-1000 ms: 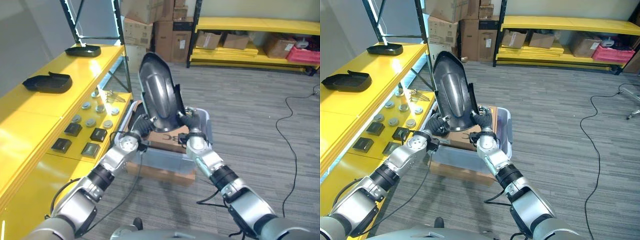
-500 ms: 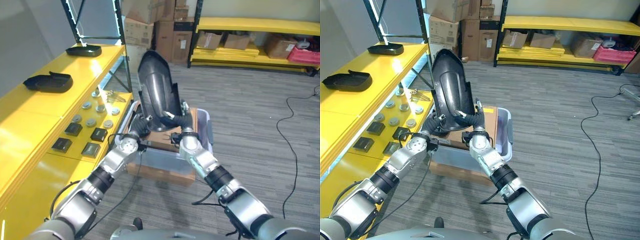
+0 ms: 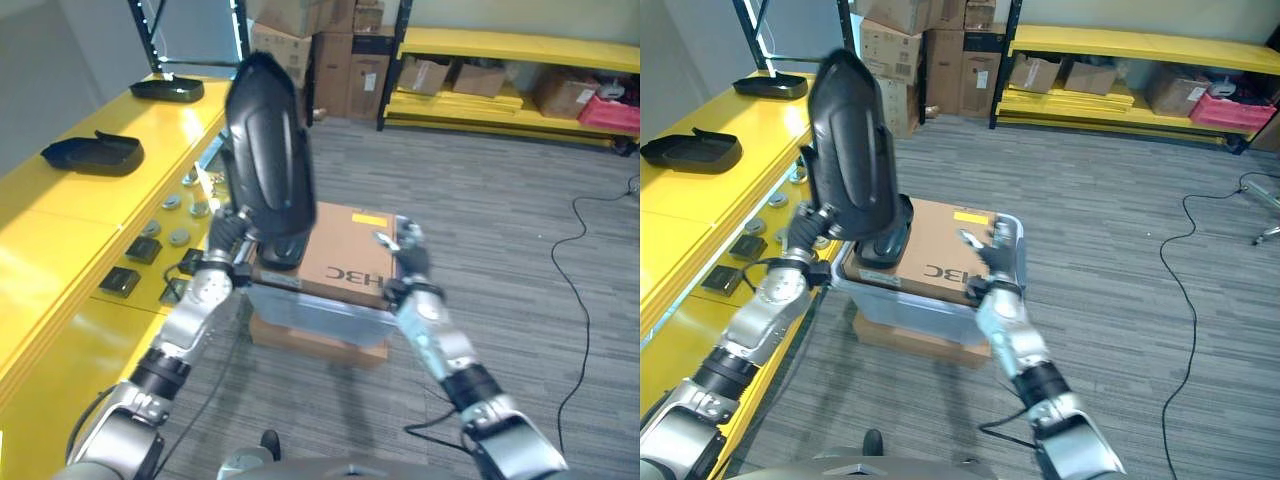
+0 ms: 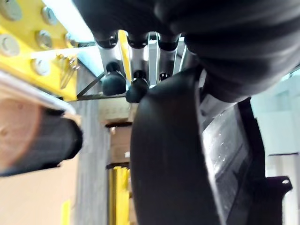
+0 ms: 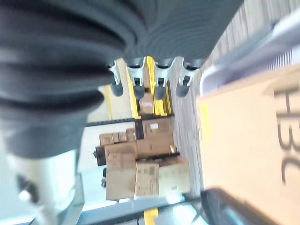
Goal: Move parts from the plastic box to the shelf.
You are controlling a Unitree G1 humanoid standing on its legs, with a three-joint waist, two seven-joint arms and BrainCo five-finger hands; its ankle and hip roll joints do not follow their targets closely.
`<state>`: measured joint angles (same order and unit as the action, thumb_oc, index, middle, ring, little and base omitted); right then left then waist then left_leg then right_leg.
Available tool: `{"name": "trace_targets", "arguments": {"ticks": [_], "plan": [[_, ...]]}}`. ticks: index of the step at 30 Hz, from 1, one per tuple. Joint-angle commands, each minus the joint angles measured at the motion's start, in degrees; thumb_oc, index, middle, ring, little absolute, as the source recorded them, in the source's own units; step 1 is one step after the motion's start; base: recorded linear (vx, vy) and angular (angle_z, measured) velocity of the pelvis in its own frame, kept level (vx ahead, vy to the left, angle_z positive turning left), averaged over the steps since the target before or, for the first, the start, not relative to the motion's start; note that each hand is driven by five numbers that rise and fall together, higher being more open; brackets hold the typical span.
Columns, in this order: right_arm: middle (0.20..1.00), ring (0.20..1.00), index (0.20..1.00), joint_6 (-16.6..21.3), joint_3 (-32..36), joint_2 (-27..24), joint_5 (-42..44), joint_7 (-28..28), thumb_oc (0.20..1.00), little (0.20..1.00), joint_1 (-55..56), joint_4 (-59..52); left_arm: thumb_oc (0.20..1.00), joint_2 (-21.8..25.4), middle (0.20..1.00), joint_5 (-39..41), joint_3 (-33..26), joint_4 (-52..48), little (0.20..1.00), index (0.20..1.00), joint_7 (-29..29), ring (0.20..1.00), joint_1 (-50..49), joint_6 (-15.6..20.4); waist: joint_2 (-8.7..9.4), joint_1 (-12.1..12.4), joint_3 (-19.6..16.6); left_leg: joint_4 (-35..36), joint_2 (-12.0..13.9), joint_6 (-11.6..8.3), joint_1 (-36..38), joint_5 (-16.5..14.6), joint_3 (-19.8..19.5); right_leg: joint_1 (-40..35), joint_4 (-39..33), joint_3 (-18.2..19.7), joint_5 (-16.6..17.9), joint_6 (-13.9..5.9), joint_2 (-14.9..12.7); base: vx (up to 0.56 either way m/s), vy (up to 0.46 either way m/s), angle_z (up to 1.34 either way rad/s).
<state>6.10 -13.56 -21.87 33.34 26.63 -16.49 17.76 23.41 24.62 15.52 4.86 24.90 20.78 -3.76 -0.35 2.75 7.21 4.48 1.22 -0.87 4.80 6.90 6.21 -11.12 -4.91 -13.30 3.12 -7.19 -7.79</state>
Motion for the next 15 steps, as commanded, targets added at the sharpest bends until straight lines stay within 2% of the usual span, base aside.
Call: {"name": "trace_targets", "arguments": {"ticks": [1, 2, 7, 12, 15], "plan": [[1.0, 1.0, 1.0, 5.1, 2.3, -2.1, -1.7, -0.7, 1.0, 1.0, -2.7, -4.9, 0.2, 1.0, 0.2, -2.0, -2.2, -0.4, 0.2, 0.2, 1.8, 0.2, 5.9, 7.0, -0.74, 0.8, -1.7, -3.8, 0.8, -0.85, 0.6, -6.9, -2.5, 3.7, 4.0, -3.3, -2.6, -0.92, 0.6, -0.06, -0.045, 0.0], [1.0, 1.0, 1.0, 4.3, 5.7, -3.4, -1.1, -1.7, 1.0, 1.0, -1.1, -7.0, 0.2, 2.1, 0.2, -2.5, -5.1, -0.5, 0.2, 0.2, 2.2, 0.2, 4.3, 7.5, -0.74, 0.8, -1.6, -3.5, 1.0, -1.01, 0.4, -6.6, -2.7, 3.9, 4.3, -3.7, -3.0, -0.83, 0.8, -0.05, -0.041, -0.01], [1.0, 1.0, 1.0, 3.4, 9.1, -4.5, -0.1, -3.1, 1.0, 1.0, 0.3, -9.1, 0.2, 2.8, 0.2, -4.0, -8.8, -1.1, 0.2, 0.2, 3.6, 0.2, 1.9, 7.9, -0.69, 1.2, -1.3, -3.0, 1.8, -1.57, -0.3, -5.6, -3.3, 4.0, 5.3, -5.1, -4.1, -0.3, 1.4, -0.04, -0.054, 0.06], [1.0, 1.0, 1.0, 3.3, 10.5, -4.9, 0.2, -5.4, 1.0, 1.0, 1.2, -9.6, 0.2, 3.1, 0.2, -6.7, -12.0, -3.5, 0.2, 0.2, 3.5, 0.2, -1.7, 8.5, -0.61, 2.8, -0.2, -4.3, 3.0, -2.58, -2.9, -4.4, -4.1, 4.1, 6.8, -7.4, -5.3, 0.69, 1.7, -0.04, -0.058, 0.26], [1.0, 1.0, 1.0, 3.9, 10.6, -4.5, -1.0, -5.1, 1.0, 1.0, 2.0, -10.9, 0.2, 3.3, 0.2, -9.0, -14.3, -6.6, 0.2, 0.2, 4.3, 0.2, -5.5, 8.6, -0.73, 4.0, 0.6, -6.0, 3.6, -3.03, -5.1, -4.0, -1.9, 3.7, 7.4, -10.7, -5.9, 1.31, 1.7, -0.01, -0.031, 0.57]]}}
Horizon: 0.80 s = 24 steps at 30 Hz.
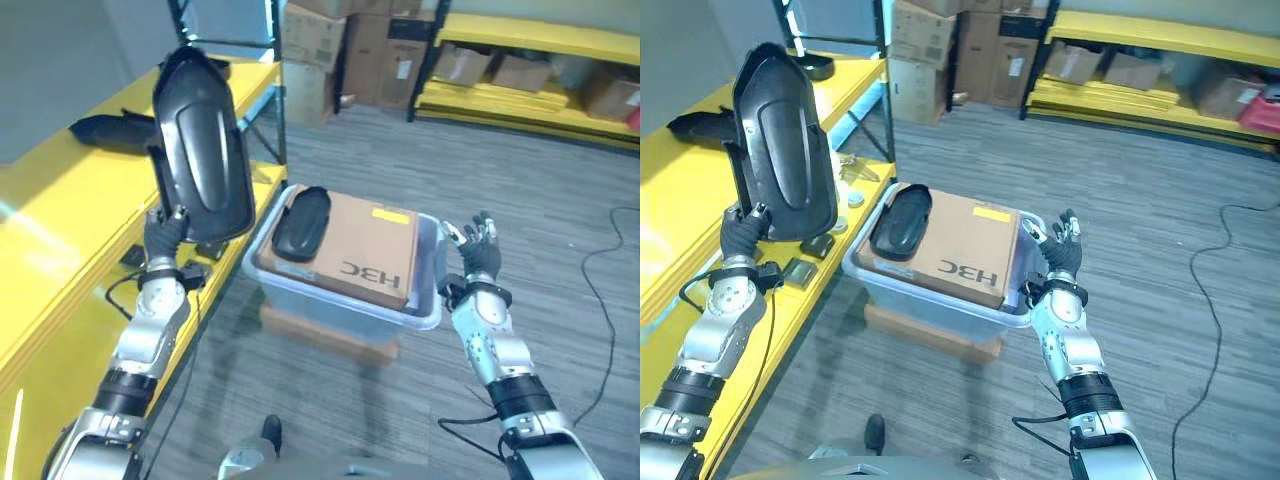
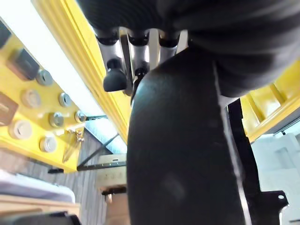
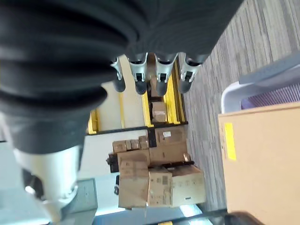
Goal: Move parts from the plastic box to the shelf.
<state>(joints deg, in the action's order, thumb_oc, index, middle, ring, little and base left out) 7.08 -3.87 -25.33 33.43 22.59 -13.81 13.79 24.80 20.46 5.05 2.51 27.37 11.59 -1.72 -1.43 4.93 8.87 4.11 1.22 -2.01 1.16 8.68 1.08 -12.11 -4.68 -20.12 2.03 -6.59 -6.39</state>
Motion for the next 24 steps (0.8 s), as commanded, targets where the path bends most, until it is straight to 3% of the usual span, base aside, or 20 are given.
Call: {"name": "trace_targets", "arguments": {"ticks": [1, 3, 5, 6, 7, 10, 11, 13, 15, 16, 17, 18, 21, 23, 24], "plan": [[1.0, 1.0, 1.0, 3.7, 1.2, -0.9, -2.1, -0.1, 1.0, 1.0, 0.2, -7.7, 0.2, 2.0, 0.2, -5.2, -4.6, -5.1, 0.2, 0.2, 1.2, 0.2, 2.3, 6.9, 0.23, 1.9, -0.8, -6.0, 3.7, -1.95, -2.0, -5.8, 5.6, 4.3, 7.3, -5.6, -5.2, 0.76, 0.2, 0.0, 0.015, 0.64], [1.0, 1.0, 1.0, 5.3, 2.0, -1.1, -3.8, 2.0, 1.0, 1.0, 1.9, -9.5, 0.2, 2.3, 0.2, -5.0, -5.6, -6.4, 0.2, 0.2, -0.5, 0.2, 0.5, 7.8, 0.12, 1.8, -0.8, -5.9, 3.8, -2.38, -2.8, -6.1, 9.8, 3.6, 7.2, -7.6, -5.8, 0.28, 0.2, 0.06, 0.006, 1.04], [1.0, 1.0, 1.0, 4.8, 3.2, -2.1, -8.8, 5.0, 1.0, 1.0, 4.1, -12.2, 0.2, 3.4, 0.2, -3.9, -6.8, -7.3, 0.2, 0.2, -3.6, 0.2, -1.4, 8.9, -0.05, 1.4, -0.6, -6.7, 4.2, -2.45, -5.5, -5.1, 16.7, 3.2, 7.5, -11.1, -5.7, 0.18, -0.1, 0.02, 0.026, 1.54], [1.0, 1.0, 1.0, 3.2, 3.6, -2.8, -10.6, 6.3, 1.0, 1.0, 5.1, -12.9, 0.2, 4.1, 0.2, -3.3, -7.4, -7.2, 0.2, 0.2, -4.6, 0.2, -2.1, 9.7, -0.16, 1.2, -0.5, -6.8, 4.6, -2.48, -6.7, -4.4, 19.2, 3.2, 8.0, -12.3, -5.9, 0.31, -0.1, 0.07, 0.108, 1.82], [1.0, 1.0, 1.0, -1.7, 3.8, -4.0, -14.1, 6.9, 1.0, 1.0, 6.9, -11.9, 0.2, 5.4, 0.2, -2.0, -8.5, -6.8, 0.2, 0.2, -5.5, 0.2, -3.3, 10.8, -0.2, 1.5, -0.7, -6.8, 4.3, -2.36, -8.0, -4.0, 19.9, 3.6, 9.0, -13.0, -6.6, 0.4, -0.1, 0.1, 0.142, 1.66], [1.0, 1.0, 1.0, -9.7, 2.2, -3.8, -16.2, 7.2, 1.0, 1.0, 9.0, -6.0, 0.2, 6.5, 0.2, -1.0, -11.0, -8.1, 0.2, 0.2, -7.2, 0.2, -6.4, 11.6, 0.0, 3.4, -1.0, -7.5, 1.6, -0.7, -8.9, -5.6, 16.8, 4.1, 10.7, -12.3, -7.8, 0.0, -0.9, 0.12, 0.155, 0.66], [1.0, 1.0, 1.0, -10.5, 1.8, -3.1, -17.7, 7.1, 1.0, 1.0, 10.1, -2.8, 0.2, 6.7, 0.2, -0.6, -12.2, -9.3, 0.2, 0.2, -8.2, 0.2, -7.6, 11.4, -0.01, 3.9, -1.0, -8.0, 1.2, -0.06, -9.2, -6.3, 16.5, 4.1, 11.6, -12.2, -8.4, -0.23, -1.5, 0.08, 0.104, -0.04], [1.0, 1.0, 1.0, -10.3, 1.9, -2.4, -19.8, 4.3, 1.0, 1.0, 12.6, 3.7, 0.2, 7.0, 0.2, 0.5, -14.1, -11.0, 0.2, 0.2, -10.4, 0.2, -9.9, 11.6, 0.14, 4.5, -0.8, -8.7, 0.6, 0.98, -9.2, -7.5, 16.3, 3.8, 13.1, -12.2, -9.2, -0.43, -2.4, 0.13, 0.146, 0.14], [1.0, 1.0, 1.0, -11.8, 2.2, -1.5, -23.3, -4.8, 1.0, 1.0, 16.7, 13.8, 0.2, 7.1, 0.2, 2.5, -17.0, -12.8, 0.2, 0.2, -14.1, 0.2, -12.5, 11.8, 0.34, 5.4, -0.5, -9.8, -0.5, 2.26, -9.0, -9.3, 14.8, 3.4, 16.2, -11.5, -10.3, -0.91, -4.4, 0.18, 0.204, 0.15], [1.0, 1.0, 1.0, -10.9, 2.1, -1.4, -23.7, -5.4, 1.0, 1.0, 17.0, 14.9, 0.2, 7.1, 0.2, 2.7, -17.2, -13.1, 0.2, 0.2, -14.5, 0.2, -12.8, 11.8, 0.39, 5.4, -0.5, -9.9, -0.7, 2.41, -8.9, -9.5, 14.7, 3.6, 16.8, -11.4, -10.3, -0.98, -4.8, 0.15, 0.203, 0.11], [1.0, 1.0, 1.0, -11.8, 0.2, 0.0, -27.5, -12.1, 1.0, 1.0, 19.2, 21.1, 0.2, 6.7, 0.2, 3.6, -18.0, -13.5, 0.2, 0.2, -15.8, 0.2, -13.5, 12.0, 0.44, 5.5, -0.1, -10.0, -1.6, 3.34, -8.2, -10.6, 14.4, 4.4, 20.2, -10.6, -9.3, -1.37, -6.6, 0.14, 0.21, 0.21], [1.0, 1.0, 1.0, -13.3, -2.0, 1.2, -28.1, -14.7, 1.0, 1.0, 20.4, 24.7, 0.2, 6.6, 0.2, 3.8, -17.7, -13.3, 0.2, 0.2, -15.9, 0.2, -13.1, 12.2, 0.5, 5.4, 0.1, -10.0, -2.2, 3.77, -7.8, -11.1, 14.2, 4.9, 22.0, -10.0, -8.7, -1.57, -7.4, 0.17, 0.244, 0.24], [1.0, 1.0, 1.0, -13.5, -5.8, 4.5, -29.1, -19.7, 1.0, 1.0, 20.6, 37.8, 0.2, 5.8, 0.2, 2.7, -15.6, -13.5, 0.2, 0.2, -15.0, 0.2, -10.0, 11.3, 0.93, 5.3, 0.1, -10.0, -4.2, 5.19, -7.7, -12.2, 13.2, 5.9, 25.8, -7.3, -7.3, -2.47, -9.0, 0.11, 0.145, 0.2], [1.0, 1.0, 1.0, -11.2, -6.7, 6.1, -28.8, -19.8, 1.0, 1.0, 20.4, 45.0, 0.2, 5.5, 0.2, 2.3, -14.0, -13.4, 0.2, 0.2, -14.6, 0.2, -7.8, 10.3, 0.99, 5.4, 0.0, -9.7, -5.2, 6.04, -7.6, -12.6, 12.2, 6.4, 28.1, -5.9, -6.6, -2.98, -9.6, 0.1, 0.112, 0.07], [1.0, 1.0, 1.0, -11.7, -7.0, 6.9, -27.7, -20.1, 1.0, 1.0, 20.2, 48.3, 0.2, 5.1, 0.2, 1.6, -12.8, -13.4, 0.2, 0.2, -14.2, 0.2, -6.4, 9.6, 1.05, 5.3, -0.1, -9.5, -6.1, 6.72, -7.4, -12.8, 11.3, 6.7, 30.0, -4.7, -5.5, -3.35, -9.9, 0.19, 0.248, 0.22]]}}
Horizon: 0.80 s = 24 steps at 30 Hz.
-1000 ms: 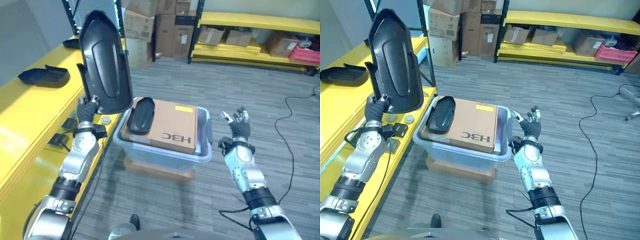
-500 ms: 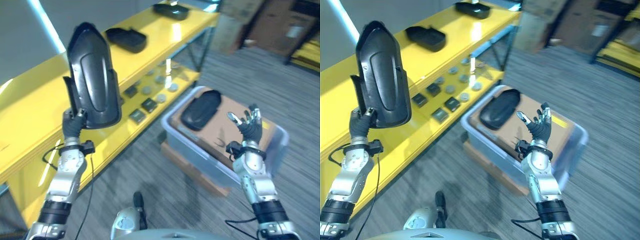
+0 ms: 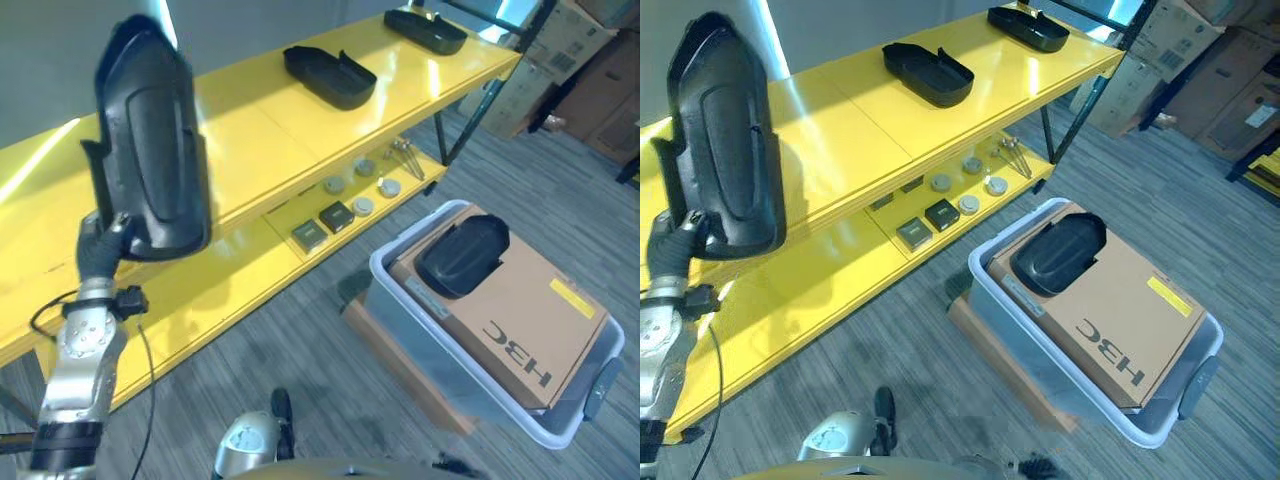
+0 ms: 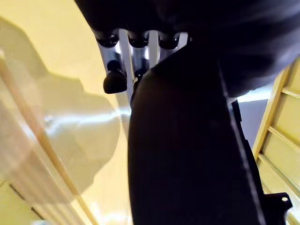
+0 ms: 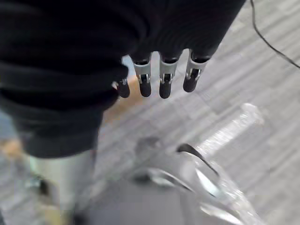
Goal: Move parts from the plastic box to the shelf.
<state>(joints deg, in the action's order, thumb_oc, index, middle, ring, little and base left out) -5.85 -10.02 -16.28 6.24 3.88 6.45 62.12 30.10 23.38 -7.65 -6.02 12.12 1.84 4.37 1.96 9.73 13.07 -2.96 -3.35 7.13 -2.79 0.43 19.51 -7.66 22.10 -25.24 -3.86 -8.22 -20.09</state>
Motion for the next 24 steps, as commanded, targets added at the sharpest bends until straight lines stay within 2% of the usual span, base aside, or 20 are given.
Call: {"name": "trace_targets", "arguments": {"ticks": [1, 2, 3, 4, 5, 6, 7, 8, 10, 11, 12, 15, 16, 18, 19, 21, 22, 24], "plan": [[1.0, 1.0, 1.0, -2.4, -0.5, -0.9, 3.3, -3.2, 1.0, 1.0, -0.5, 5.2, 0.2, -0.8, 0.2, -2.9, 3.4, -4.3, 0.2, 0.2, 2.6, 0.2, 6.6, 2.2, -2.52, -0.8, -4.5, -1.9, -3.9, -0.18, -2.5, -5.5, -9.9, 5.8, 12.5, 5.4, 4.0, -2.58, 3.1, 0.23, 0.271, 0.4], [1.0, 1.0, 1.0, -3.9, 0.4, -0.5, 5.9, -2.9, 1.0, 1.0, -0.4, 7.6, 0.2, -1.4, 0.2, -4.1, 5.0, -3.8, 0.2, 0.2, 3.4, 0.2, 8.3, 1.0, -2.95, -2.0, -4.5, -1.5, -4.8, 0.69, -1.3, -5.9, -12.0, 8.3, 18.1, 9.2, 5.0, -2.27, 3.7, 0.24, 0.25, 0.75], [1.0, 1.0, 1.0, -4.9, 1.2, -0.5, 7.9, -3.2, 1.0, 1.0, -0.6, 8.9, 0.2, -2.0, 0.2, -5.0, 6.2, -3.6, 0.2, 0.2, 4.0, 0.2, 9.1, 0.3, -3.37, -3.0, -4.5, -1.2, -5.1, 0.98, -0.5, -6.0, -13.6, 10.7, 20.7, 11.7, 5.3, -1.95, 5.0, 0.15, 0.108, 1.41], [1.0, 1.0, 1.0, -5.2, 1.6, -0.6, 8.5, -3.9, 1.0, 1.0, -0.8, 9.6, 0.2, -2.2, 0.2, -5.3, 6.9, -3.4, 0.2, 0.2, 4.5, 0.2, 9.5, 0.1, -3.68, -3.4, -4.4, -1.1, -5.2, 1.06, -0.1, -6.1, -14.3, 12.2, 21.5, 12.7, 5.3, -1.62, 5.6, 0.19, 0.018, 1.8], [1.0, 1.0, 1.0, -4.6, 2.6, -0.6, 11.0, -3.9, 1.0, 1.0, -1.5, 10.8, 0.2, -2.7, 0.2, -5.4, 8.5, -2.6, 0.2, 0.2, 5.8, 0.2, 10.5, -0.7, -4.82, -4.6, -3.9, -1.0, -4.5, 0.44, 1.8, -6.4, -15.9, 16.1, 18.7, 13.9, 4.3, -0.27, 6.4, 0.17, -0.115, 1.58], [1.0, 1.0, 1.0, -4.5, 3.6, -0.9, 9.9, -3.8, 1.0, 1.0, -2.7, 11.0, 0.2, -2.5, 0.2, -5.5, 8.9, -2.7, 0.2, 0.2, 6.6, 0.2, 10.5, -0.8, -5.22, -5.4, -3.1, -1.6, -2.8, -0.56, 2.4, -6.5, -15.2, 17.7, 10.1, 13.4, 6.9, 0.3, 6.5, 0.21, -0.197, 0.88], [1.0, 1.0, 1.0, -4.2, 3.9, -1.0, 8.3, -3.7, 1.0, 1.0, -3.1, 11.3, 0.2, -2.3, 0.2, -5.2, 9.1, -2.7, 0.2, 0.2, 7.0, 0.2, 10.4, -0.7, -4.88, -5.9, -2.8, -1.9, -2.5, -1.08, 2.8, -7.3, -15.1, 18.0, 4.9, 13.7, 8.1, -0.37, 6.7, 0.19, -0.308, 0.52], [1.0, 1.0, 1.0, -3.5, 4.1, -1.2, 7.3, -3.7, 1.0, 1.0, -3.4, 12.0, 0.2, -2.0, 0.2, -4.7, 9.3, -3.1, 0.2, 0.2, 7.0, 0.2, 10.6, -1.0, -3.99, -6.7, -2.6, -2.4, -2.6, -1.7, 3.5, -8.7, -16.0, 18.3, -4.5, 15.2, 9.8, -1.53, 7.4, 0.21, -0.26, 0.46], [1.0, 1.0, 1.0, -3.1, 4.6, -1.4, 6.0, -3.9, 1.0, 1.0, -3.5, 12.5, 0.2, -2.0, 0.2, -4.2, 9.6, -3.8, 0.2, 0.2, 6.5, 0.2, 10.9, -1.8, -3.33, -7.4, -2.5, -2.9, -2.6, -2.2, 4.0, -9.9, -17.5, 18.3, -11.9, 17.5, 11.1, -2.43, 8.0, 0.24, -0.271, 0.13], [1.0, 1.0, 1.0, -2.9, 5.1, -1.5, 6.2, -4.0, 1.0, 1.0, -3.5, 13.0, 0.2, -1.9, 0.2, -3.8, 10.0, -4.3, 0.2, 0.2, 5.8, 0.2, 11.3, -2.2, -2.83, -7.9, -2.7, -3.1, -2.5, -2.55, 4.2, -10.3, -19.0, 18.9, -17.4, 19.8, 12.3, -3.13, 8.1, 0.38, -0.37, 0.26], [1.0, 1.0, 1.0, -3.4, 5.6, -1.1, 7.1, -3.6, 1.0, 1.0, -3.3, 13.1, 0.2, -2.0, 0.2, -3.5, 10.4, -4.8, 0.2, 0.2, 4.6, 0.2, 11.4, -2.7, -2.71, -8.4, -2.6, -3.4, -1.7, -2.92, 5.0, -10.9, -20.2, 18.9, -22.3, 21.3, 13.0, -3.61, 8.2, 0.4, -0.378, 0.72], [1.0, 1.0, 1.0, -3.4, 6.0, -0.6, 6.2, -2.7, 1.0, 1.0, -3.2, 13.1, 0.2, -2.3, 0.2, -3.0, 10.3, -5.3, 0.2, 0.2, 3.7, 0.2, 11.0, -2.8, -2.09, -8.9, -2.7, -3.6, 0.1, -3.56, 6.5, -12.1, -20.2, 18.2, -23.8, 21.7, 13.3, -4.46, 8.1, 0.36, -0.338, 0.81], [1.0, 1.0, 1.0, -3.0, 5.8, -0.7, 4.8, -2.9, 1.0, 1.0, -3.3, 13.3, 0.2, -2.7, 0.2, -3.3, 10.3, -5.4, 0.2, 0.2, 4.2, 0.2, 10.5, -2.9, -1.53, -9.0, -3.0, -4.0, 1.4, -4.31, 6.9, -12.3, -19.8, 17.3, -22.9, 21.0, 13.4, -4.66, 8.0, 0.31, -0.347, 0.62], [1.0, 1.0, 1.0, -2.6, 4.8, -1.1, 3.5, -3.9, 1.0, 1.0, -3.7, 12.9, 0.2, -3.4, 0.2, -3.8, 10.3, -5.8, 0.2, 0.2, 5.1, 0.2, 10.1, -3.8, -0.89, -9.1, -3.8, -3.9, 4.1, -5.8, 7.9, -11.8, -19.1, 15.7, -20.4, 20.7, 12.0, -4.28, 8.9, 0.31, -0.4, 0.39], [1.0, 1.0, 1.0, -2.4, 4.5, -1.3, 3.6, -4.1, 1.0, 1.0, -3.8, 12.9, 0.2, -3.5, 0.2, -3.8, 10.4, -5.9, 0.2, 0.2, 5.2, 0.2, 10.2, -3.8, -0.8, -9.1, -3.9, -3.9, 4.6, -6.09, 8.0, -11.7, -19.2, 15.6, -19.9, 20.6, 11.7, -4.03, 9.2, 0.26, -0.388, 0.09], [1.0, 1.0, 1.0, -2.3, 2.9, -2.3, 3.6, -5.7, 1.0, 1.0, -5.0, 12.3, 0.2, -4.2, 0.2, -4.2, 11.5, -6.8, 0.2, 0.2, 6.7, 0.2, 10.5, -5.4, -0.17, -9.1, -4.5, -4.6, 7.8, -7.73, 8.1, -10.9, -18.7, 14.5, -18.1, 19.5, 9.3, -2.07, 11.0, 0.25, -0.422, 0.18], [1.0, 1.0, 1.0, -2.1, 1.5, -2.7, 4.1, -6.1, 1.0, 1.0, -5.7, 12.1, 0.2, -4.8, 0.2, -3.7, 11.8, -6.7, 0.2, 0.2, 7.3, 0.2, 10.9, -6.4, 0.53, -8.7, -4.6, -7.8, 9.8, -8.34, 6.3, -10.5, -18.0, 13.1, -18.1, 18.8, 8.0, -0.63, 12.1, 0.22, -0.453, 0.17], [1.0, 1.0, 1.0, -2.4, 0.6, -2.9, 5.2, -6.1, 1.0, 1.0, -6.3, 12.4, 0.2, -5.2, 0.2, -3.2, 11.9, -6.0, 0.2, 0.2, 8.3, 0.2, 11.0, -6.8, 0.84, -8.5, -4.6, -11.7, 11.4, -8.79, 4.3, -9.5, -17.7, 12.1, -18.3, 18.4, 6.9, 0.6, 13.4, 0.17, -0.383, 0.04]]}}
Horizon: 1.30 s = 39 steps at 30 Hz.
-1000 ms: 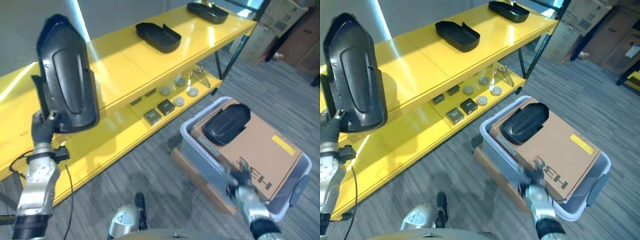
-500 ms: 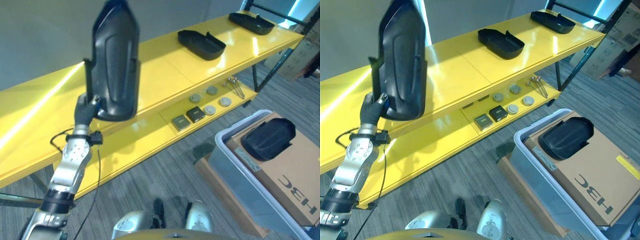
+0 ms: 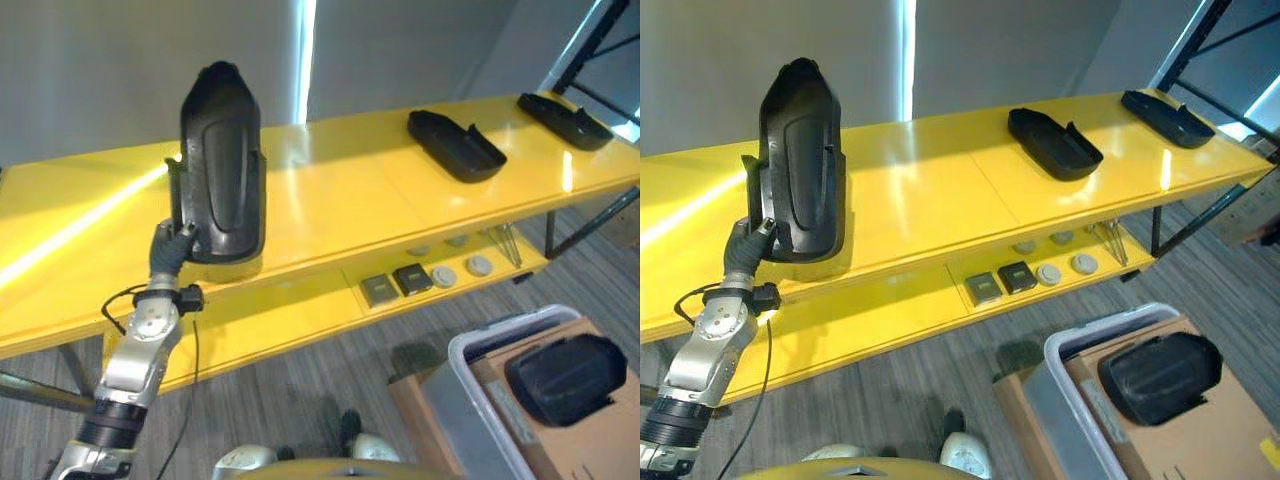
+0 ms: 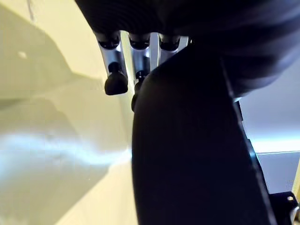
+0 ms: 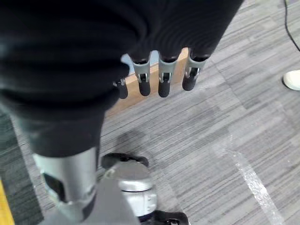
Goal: Move parts from the plastic box to the shelf.
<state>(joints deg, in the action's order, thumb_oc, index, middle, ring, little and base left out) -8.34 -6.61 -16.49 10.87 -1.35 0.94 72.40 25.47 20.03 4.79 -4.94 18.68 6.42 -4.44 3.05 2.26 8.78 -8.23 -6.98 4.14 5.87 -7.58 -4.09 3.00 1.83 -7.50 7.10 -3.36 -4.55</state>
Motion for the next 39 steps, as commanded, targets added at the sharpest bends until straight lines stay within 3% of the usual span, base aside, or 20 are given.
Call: {"name": "trace_targets", "arguments": {"ticks": [1, 3, 4, 6, 8, 9, 10, 11, 13, 15, 20, 23, 29, 39], "plan": [[1.0, 1.0, 1.0, 0.1, -3.3, -2.8, -0.1, -1.7, 1.0, 1.0, -1.0, 2.3, 0.2, -1.1, 0.2, 1.0, -0.8, -6.4, 0.2, 0.2, 2.4, 0.2, 6.2, 1.9, -0.13, -0.9, -0.3, -10.5, 16.4, -6.26, -6.3, 0.5, 6.0, 0.4, 1.6, 0.4, -5.0, -3.02, -0.9, 0.15, -0.339, 0.02], [1.0, 1.0, 1.0, 0.9, -3.7, -3.0, -2.3, -2.7, 1.0, 1.0, -1.0, 2.7, 0.2, -1.7, 0.2, 2.1, -1.2, -5.8, 0.2, 0.2, 2.9, 0.2, 5.7, 1.2, -0.24, -0.8, -0.3, -15.2, 17.6, -6.89, -8.7, 3.3, 6.1, -0.6, 1.0, 0.1, -5.7, -1.84, 0.4, 0.13, -0.31, -0.02], [1.0, 1.0, 1.0, 0.6, -4.9, -2.9, -3.1, -3.2, 1.0, 1.0, -1.0, 2.6, 0.2, -2.3, 0.2, 2.0, -1.1, -4.4, 0.2, 0.2, 3.6, 0.2, 5.4, 0.9, -0.44, -0.7, 0.0, -23.1, 17.3, -6.94, -13.4, 5.8, 5.3, -2.1, 0.0, 0.4, -6.1, -0.32, 1.9, 0.1, -0.231, -0.05], [1.0, 1.0, 1.0, 0.6, -4.9, -3.0, -2.8, -3.2, 1.0, 1.0, -0.9, 2.6, 0.2, -2.4, 0.2, 2.1, -0.9, -3.6, 0.2, 0.2, 3.8, 0.2, 5.5, 1.0, -0.68, -0.7, 0.2, -25.4, 16.2, -6.81, -16.0, 6.6, 4.6, -2.8, -0.6, 0.5, -6.0, 0.08, 2.5, 0.06, -0.117, 0.03], [1.0, 1.0, 1.0, -0.2, -4.8, -2.9, -1.8, -2.3, 1.0, 1.0, -1.3, 2.9, 0.2, -2.6, 0.2, 2.8, -0.6, -1.8, 0.2, 0.2, 4.8, 0.2, 6.1, 0.5, -1.59, -0.8, 0.7, -22.1, 13.2, -6.47, -17.4, 6.4, 5.7, -3.9, -1.5, 0.2, -6.3, 0.12, 3.1, 0.07, 0.023, 0.06], [1.0, 1.0, 1.0, 0.2, -4.6, -2.8, -1.4, -2.0, 1.0, 1.0, -1.6, 3.4, 0.2, -2.5, 0.2, 3.4, -0.1, -0.4, 0.2, 0.2, 5.3, 0.2, 6.8, 0.4, -2.31, -1.2, 1.1, -15.4, 12.1, -6.88, -16.6, 7.3, 8.7, -4.5, -1.9, -1.2, -6.5, -0.18, 3.0, 0.08, 0.096, 0.22], [1.0, 1.0, 1.0, 0.4, -4.5, -2.8, -1.3, -1.7, 1.0, 1.0, -1.7, 3.5, 0.2, -2.4, 0.2, 4.1, 0.2, 0.3, 0.2, 0.2, 5.6, 0.2, 7.4, 0.1, -2.66, -1.5, 1.5, -11.8, 11.9, -7.34, -16.6, 8.7, 10.6, -5.0, -1.9, -2.0, -6.6, -0.3, 2.8, 0.18, 0.139, 0.42], [1.0, 1.0, 1.0, -0.3, -3.7, -2.7, -0.9, -1.3, 1.0, 1.0, -1.4, 3.0, 0.2, -2.7, 0.2, 4.5, 1.1, 2.6, 0.2, 0.2, 6.5, 0.2, 8.5, -0.1, -3.39, -2.7, 1.7, -8.5, 13.3, -8.29, -16.4, 9.7, 13.2, -6.0, -1.7, -3.0, -7.5, -0.57, 2.5, 0.17, 0.118, 0.53], [1.0, 1.0, 1.0, -1.2, -3.8, -2.8, 0.5, -0.9, 1.0, 1.0, -1.2, 2.1, 0.2, -3.1, 0.2, 5.1, 2.0, 5.1, 0.2, 0.2, 7.3, 0.2, 9.9, 0.0, -3.33, -3.4, 1.8, -5.5, 13.5, -7.44, -15.0, 10.4, 14.2, -5.9, -1.9, -3.7, -6.8, -0.37, 1.7, 0.07, 0.103, 0.56], [1.0, 1.0, 1.0, -1.3, -4.5, -2.7, 0.5, -0.5, 1.0, 1.0, -1.5, 2.0, 0.2, -3.7, 0.2, 7.2, 3.3, 9.1, 0.2, 0.2, 10.1, 0.2, 11.4, 0.5, -3.98, -3.5, 1.3, -0.4, 11.2, -6.76, -11.4, 8.1, 11.3, -5.3, -1.7, -2.9, -6.8, -1.36, 1.0, 0.04, 0.123, 0.06], [1.0, 1.0, 1.0, 0.5, -4.8, -1.7, 0.7, 0.0, 1.0, 1.0, -0.4, 3.8, 0.2, -7.6, 0.2, 13.3, 5.4, 23.1, 0.2, 0.2, 14.5, 0.2, 16.2, 2.3, -5.35, -6.1, -0.2, 6.0, 11.2, -7.43, -5.1, 7.8, 13.5, -5.7, -2.5, -3.2, -6.6, -2.95, 0.5, 0.07, 0.055, -0.16], [1.0, 1.0, 1.0, 0.5, -5.1, -1.4, 0.3, 0.0, 1.0, 1.0, -0.4, 3.9, 0.2, -9.2, 0.2, 16.0, 5.9, 27.0, 0.2, 0.2, 16.0, 0.2, 17.6, 1.9, -5.42, -6.9, -0.8, 6.9, 11.3, -7.4, -3.9, 7.6, 14.4, -5.9, -3.0, -3.0, -6.5, -3.15, 0.6, 0.06, -0.007, -0.16], [1.0, 1.0, 1.0, 1.6, -5.8, -0.6, -1.5, 0.5, 1.0, 1.0, -1.1, 6.6, 0.2, -14.4, 0.2, 20.1, 6.7, 39.5, 0.2, 0.2, 19.4, 0.2, 20.3, 5.7, -5.99, -8.8, -2.2, 6.9, 11.7, -7.21, -2.9, 6.9, 16.4, -6.6, -3.8, -1.8, -6.7, -3.09, 1.0, 0.06, -0.015, -0.11], [1.0, 1.0, 1.0, 2.1, -6.2, -0.5, -2.2, 0.4, 1.0, 1.0, -2.1, 9.0, 0.2, -18.3, 0.2, 18.4, 9.0, 47.5, 0.2, 0.2, 19.8, 0.2, 21.9, 3.5, -6.65, -10.0, -3.1, 7.1, 12.5, -7.31, -2.0, 6.8, 18.1, -7.5, -3.7, -1.4, -7.6, -2.65, 1.6, 0.05, -0.017, -0.06]]}}
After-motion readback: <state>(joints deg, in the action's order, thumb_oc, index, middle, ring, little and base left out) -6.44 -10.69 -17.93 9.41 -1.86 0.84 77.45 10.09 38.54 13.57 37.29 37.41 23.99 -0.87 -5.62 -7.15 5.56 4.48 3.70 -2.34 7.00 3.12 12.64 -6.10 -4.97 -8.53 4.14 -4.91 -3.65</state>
